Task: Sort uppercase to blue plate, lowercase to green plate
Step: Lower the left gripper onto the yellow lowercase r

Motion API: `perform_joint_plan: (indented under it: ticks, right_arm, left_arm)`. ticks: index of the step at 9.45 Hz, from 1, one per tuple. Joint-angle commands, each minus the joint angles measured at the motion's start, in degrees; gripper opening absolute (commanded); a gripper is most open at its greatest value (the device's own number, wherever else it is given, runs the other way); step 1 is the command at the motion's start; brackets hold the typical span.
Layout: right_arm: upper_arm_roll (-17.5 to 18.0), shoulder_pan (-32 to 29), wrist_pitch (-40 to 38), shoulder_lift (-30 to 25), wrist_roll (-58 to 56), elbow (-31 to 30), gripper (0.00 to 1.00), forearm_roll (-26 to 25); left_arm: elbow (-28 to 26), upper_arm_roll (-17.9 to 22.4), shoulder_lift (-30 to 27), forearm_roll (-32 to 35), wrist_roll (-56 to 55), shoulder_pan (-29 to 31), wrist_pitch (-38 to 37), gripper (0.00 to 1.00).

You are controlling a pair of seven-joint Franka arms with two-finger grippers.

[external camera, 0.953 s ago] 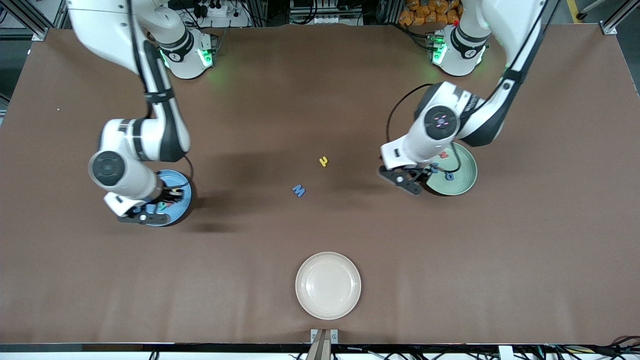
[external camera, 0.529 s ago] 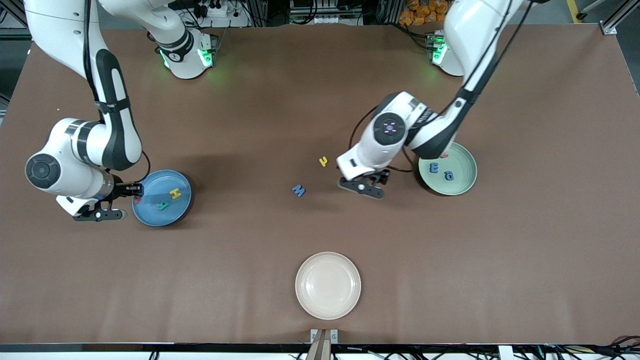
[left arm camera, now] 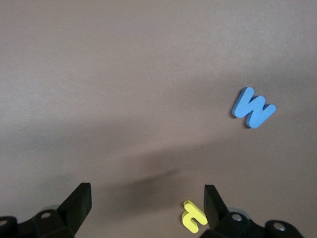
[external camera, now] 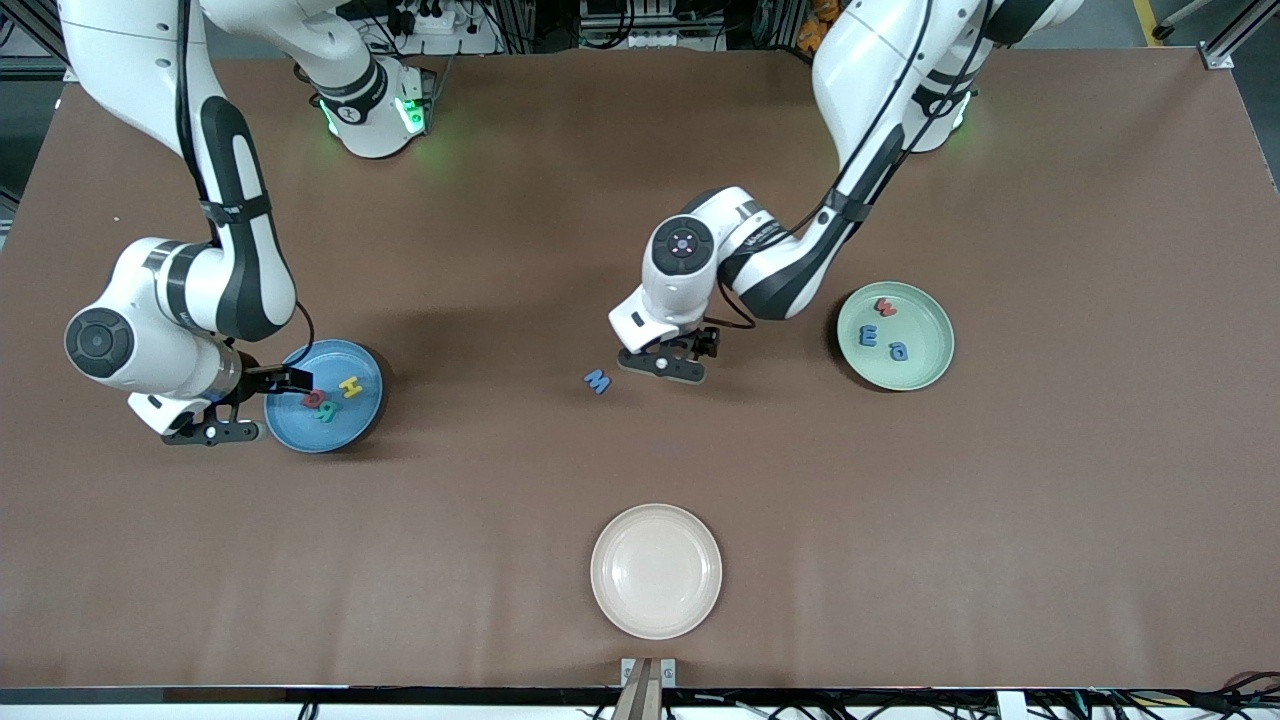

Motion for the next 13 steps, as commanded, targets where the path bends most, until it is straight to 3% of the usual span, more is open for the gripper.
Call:
perform_joint_plan:
  ticks: [1,2,8,13]
  right_arm:
    - [0.5,-0.1,0.2,-1.4,0.2,-0.7,1.00,1.3]
    - [0.6,-0.1,-0.2,-1.4,0.1,-0.7,1.00,3.4]
    - [0.6,0.2,-1.8,-1.4,-3.8,-0.8,1.00,3.5]
    - [0.5,0.2,-2.6,-1.8,-5.1,-0.8,1.00,3.4]
  left_arm:
    - [1.6,0.7,1.6,1.6,-2.9,-1.4,0.1,1.00]
    - [1.6,0.6,2.0,1.6,-4.8,-2.0,0.5,1.00]
    - [1.7,0.2,4.4,1.5,-13.1,-5.1,1.9,1.00]
    - [1.8,0.2,5.7,2.3,-8.6,-6.1,2.3,1.00]
